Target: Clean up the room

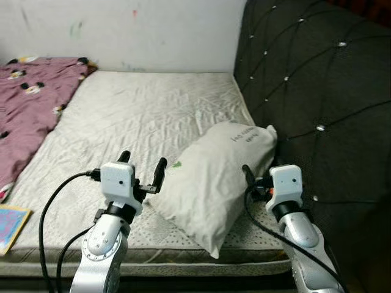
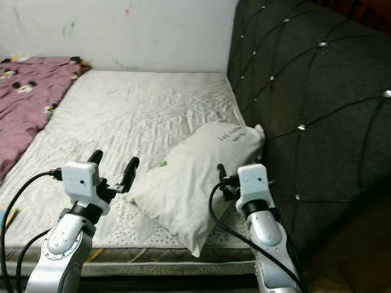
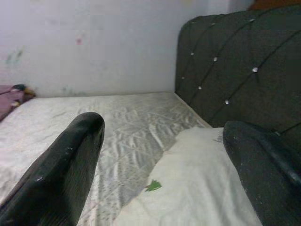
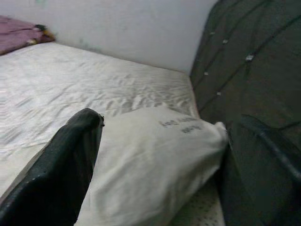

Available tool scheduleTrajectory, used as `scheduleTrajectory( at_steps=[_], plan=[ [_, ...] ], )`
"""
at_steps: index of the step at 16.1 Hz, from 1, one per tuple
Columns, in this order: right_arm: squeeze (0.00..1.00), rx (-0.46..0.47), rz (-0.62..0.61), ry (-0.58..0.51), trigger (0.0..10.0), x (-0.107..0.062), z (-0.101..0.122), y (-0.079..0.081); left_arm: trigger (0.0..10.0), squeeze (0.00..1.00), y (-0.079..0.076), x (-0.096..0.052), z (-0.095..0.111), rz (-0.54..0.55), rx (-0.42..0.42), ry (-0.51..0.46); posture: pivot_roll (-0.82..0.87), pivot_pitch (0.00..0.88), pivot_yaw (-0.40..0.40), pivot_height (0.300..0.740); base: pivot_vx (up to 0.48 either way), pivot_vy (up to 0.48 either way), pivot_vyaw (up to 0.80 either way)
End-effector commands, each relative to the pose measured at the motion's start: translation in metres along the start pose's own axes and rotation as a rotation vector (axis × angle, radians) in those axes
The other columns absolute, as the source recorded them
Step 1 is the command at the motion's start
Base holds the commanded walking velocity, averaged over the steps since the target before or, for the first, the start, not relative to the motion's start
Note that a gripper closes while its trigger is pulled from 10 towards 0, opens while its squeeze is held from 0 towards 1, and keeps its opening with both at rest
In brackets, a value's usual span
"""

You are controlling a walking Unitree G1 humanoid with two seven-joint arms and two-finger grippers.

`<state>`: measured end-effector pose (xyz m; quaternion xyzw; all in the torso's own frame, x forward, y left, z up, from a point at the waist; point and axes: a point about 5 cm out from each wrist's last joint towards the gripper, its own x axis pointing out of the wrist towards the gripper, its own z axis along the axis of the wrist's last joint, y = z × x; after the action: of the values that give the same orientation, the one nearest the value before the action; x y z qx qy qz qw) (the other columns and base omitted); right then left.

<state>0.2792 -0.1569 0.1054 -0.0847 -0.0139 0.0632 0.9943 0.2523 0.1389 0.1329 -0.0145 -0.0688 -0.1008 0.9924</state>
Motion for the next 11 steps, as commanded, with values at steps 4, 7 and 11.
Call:
scheduleTrajectory(
  at_steps=[4, 7, 11],
  plan=[
    [0.0, 0.005, -0.003, 0.007, 10.0, -0.005, -0.001, 0.0, 10.0, 0.0, 0.004, -0.003, -0.002, 0.01, 0.003, 0.017, -0.01, 0.0, 0.012, 0.74, 0.194, 0.0, 0.0],
    [0.0, 0.0, -0.01, 0.018, 10.0, -0.005, -0.005, 0.0, 10.0, 0.0, 0.001, -0.001, -0.005, -0.045, 0.01, 0.028, -0.01, 0.002, 0.013, 0.74, 0.288, 0.0, 0.0],
    [0.0, 0.006, 0.029, -0.026, 10.0, 0.008, 0.008, 0.008, 10.0, 0.0, 0.002, 0.005, 0.004, -0.014, 0.008, -0.008, -0.01, 0.031, 0.004, 0.74, 0.275, 0.0, 0.0]
  ],
)
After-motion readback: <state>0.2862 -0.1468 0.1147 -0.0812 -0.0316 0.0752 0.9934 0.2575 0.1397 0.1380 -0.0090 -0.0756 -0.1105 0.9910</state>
